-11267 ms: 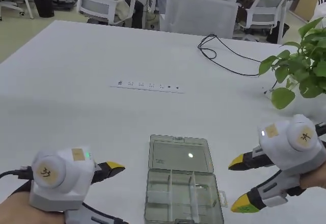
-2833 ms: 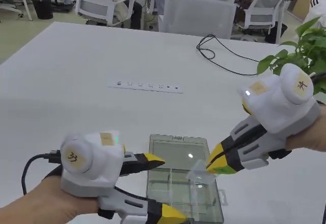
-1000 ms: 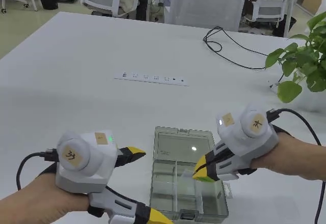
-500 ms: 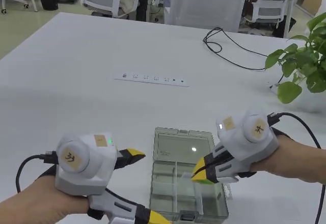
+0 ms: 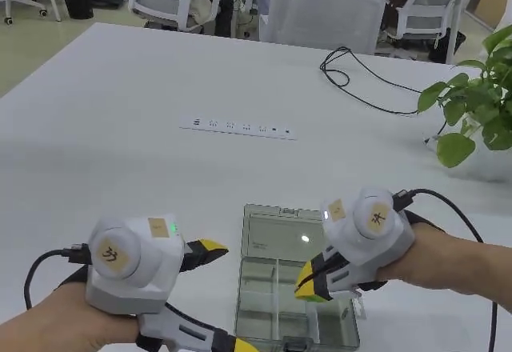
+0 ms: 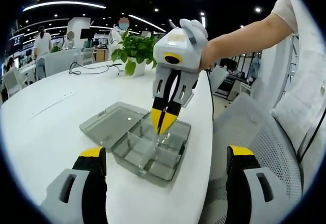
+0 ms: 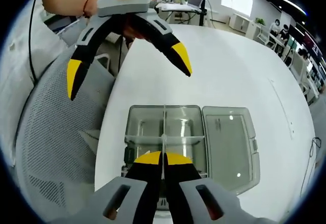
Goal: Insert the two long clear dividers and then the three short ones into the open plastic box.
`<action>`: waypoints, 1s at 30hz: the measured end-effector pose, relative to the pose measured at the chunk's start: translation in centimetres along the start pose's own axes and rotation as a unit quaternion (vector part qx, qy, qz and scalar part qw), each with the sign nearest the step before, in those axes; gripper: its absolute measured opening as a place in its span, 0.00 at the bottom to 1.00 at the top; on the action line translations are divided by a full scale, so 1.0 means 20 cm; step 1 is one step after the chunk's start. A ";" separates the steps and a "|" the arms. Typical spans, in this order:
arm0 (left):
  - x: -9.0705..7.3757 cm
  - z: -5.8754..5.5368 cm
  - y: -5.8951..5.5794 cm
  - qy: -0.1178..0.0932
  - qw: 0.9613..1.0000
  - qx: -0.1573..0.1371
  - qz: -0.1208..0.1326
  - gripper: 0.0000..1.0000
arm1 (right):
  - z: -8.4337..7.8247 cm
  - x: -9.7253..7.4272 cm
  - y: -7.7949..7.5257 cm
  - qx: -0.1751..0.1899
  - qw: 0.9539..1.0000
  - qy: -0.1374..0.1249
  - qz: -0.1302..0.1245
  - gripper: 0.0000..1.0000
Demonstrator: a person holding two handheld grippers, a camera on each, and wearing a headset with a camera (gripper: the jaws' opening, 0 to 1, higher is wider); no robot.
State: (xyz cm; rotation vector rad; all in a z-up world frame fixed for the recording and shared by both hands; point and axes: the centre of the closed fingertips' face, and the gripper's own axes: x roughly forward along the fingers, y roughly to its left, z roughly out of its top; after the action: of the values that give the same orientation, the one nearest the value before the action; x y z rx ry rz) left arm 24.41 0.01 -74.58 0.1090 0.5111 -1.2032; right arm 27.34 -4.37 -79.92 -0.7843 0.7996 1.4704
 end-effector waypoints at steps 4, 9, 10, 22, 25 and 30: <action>0.00 0.00 0.00 0.000 1.000 0.001 0.000 1.00 | -0.02 0.03 0.00 -0.002 1.000 0.014 0.002 0.03; 0.00 0.00 0.01 0.000 1.000 0.000 0.000 1.00 | -0.04 0.06 0.00 -0.009 0.999 0.035 0.002 0.03; 0.00 0.00 0.01 0.000 1.000 0.001 0.000 1.00 | -0.04 0.07 0.00 -0.011 0.999 0.037 0.002 0.03; 0.00 0.00 0.01 0.001 1.000 0.002 -0.001 1.00 | -0.06 0.08 0.00 -0.016 0.998 0.052 -0.004 0.03; 0.00 0.00 0.01 0.001 1.000 0.002 -0.001 1.00 | -0.06 0.08 0.00 -0.015 0.999 0.049 -0.005 0.03; 0.00 0.00 0.01 0.002 1.000 0.002 -0.001 1.00 | -0.06 0.08 0.01 0.006 0.999 0.041 -0.005 0.05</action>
State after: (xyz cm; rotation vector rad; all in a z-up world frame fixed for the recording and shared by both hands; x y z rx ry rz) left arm 24.56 0.04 -74.64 0.1149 0.5115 -1.2054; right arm 27.17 -4.64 -81.87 -0.8424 0.8643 1.4311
